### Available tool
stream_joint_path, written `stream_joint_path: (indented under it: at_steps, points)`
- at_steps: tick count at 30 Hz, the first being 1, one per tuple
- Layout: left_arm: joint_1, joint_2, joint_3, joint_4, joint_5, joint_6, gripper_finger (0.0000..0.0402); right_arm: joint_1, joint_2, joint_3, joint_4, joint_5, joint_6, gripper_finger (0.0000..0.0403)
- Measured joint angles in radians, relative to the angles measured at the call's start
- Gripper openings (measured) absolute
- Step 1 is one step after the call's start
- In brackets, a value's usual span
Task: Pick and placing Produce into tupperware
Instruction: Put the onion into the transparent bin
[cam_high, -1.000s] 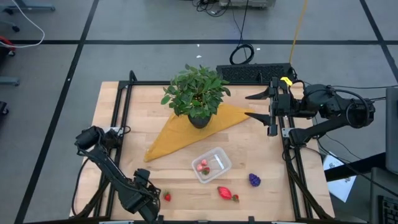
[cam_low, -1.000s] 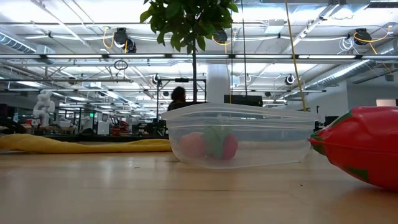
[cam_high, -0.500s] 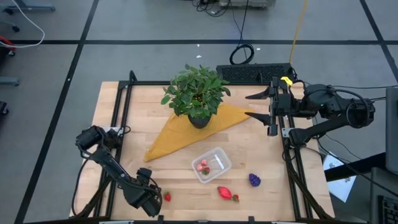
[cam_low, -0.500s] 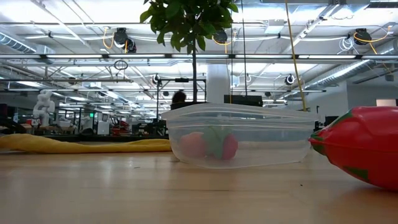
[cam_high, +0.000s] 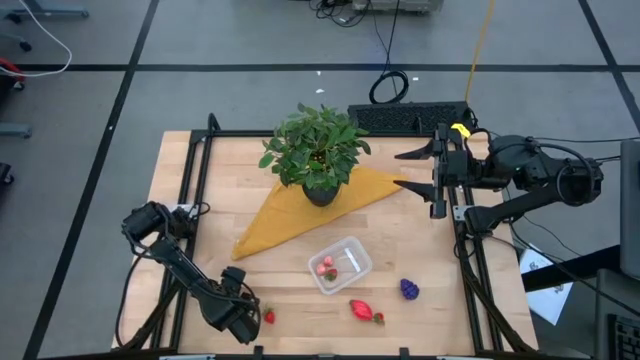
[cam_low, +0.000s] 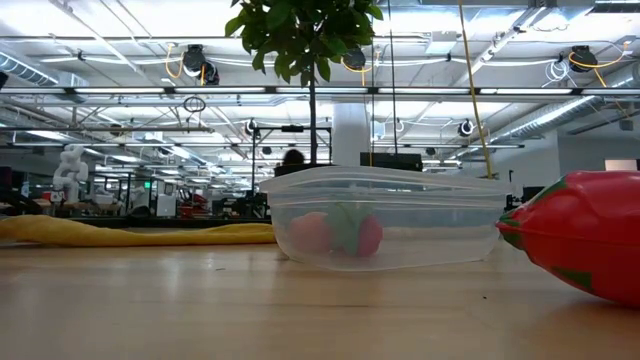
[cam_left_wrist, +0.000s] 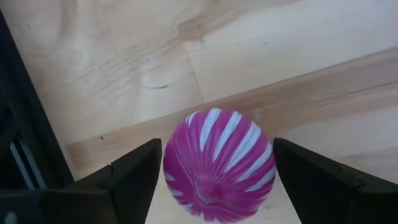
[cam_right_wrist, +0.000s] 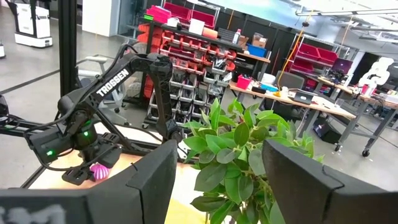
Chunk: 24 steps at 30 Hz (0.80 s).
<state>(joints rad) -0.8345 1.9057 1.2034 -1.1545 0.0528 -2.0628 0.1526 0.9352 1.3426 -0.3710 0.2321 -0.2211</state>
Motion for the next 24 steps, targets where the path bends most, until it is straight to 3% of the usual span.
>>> stream_joint_path:
  at_steps: [19, 24]
  points:
    - [0.003, 0.000, 0.000, 0.004, -0.001, 0.010, 0.0309, 0.000, 0.000, 0.000, 0.000, 0.000, 0.000, 0.0228]
    - [0.003, 0.000, 0.000, 0.004, -0.001, 0.010, 0.0282, 0.000, 0.000, 0.000, -0.001, 0.000, 0.000, 0.0228]
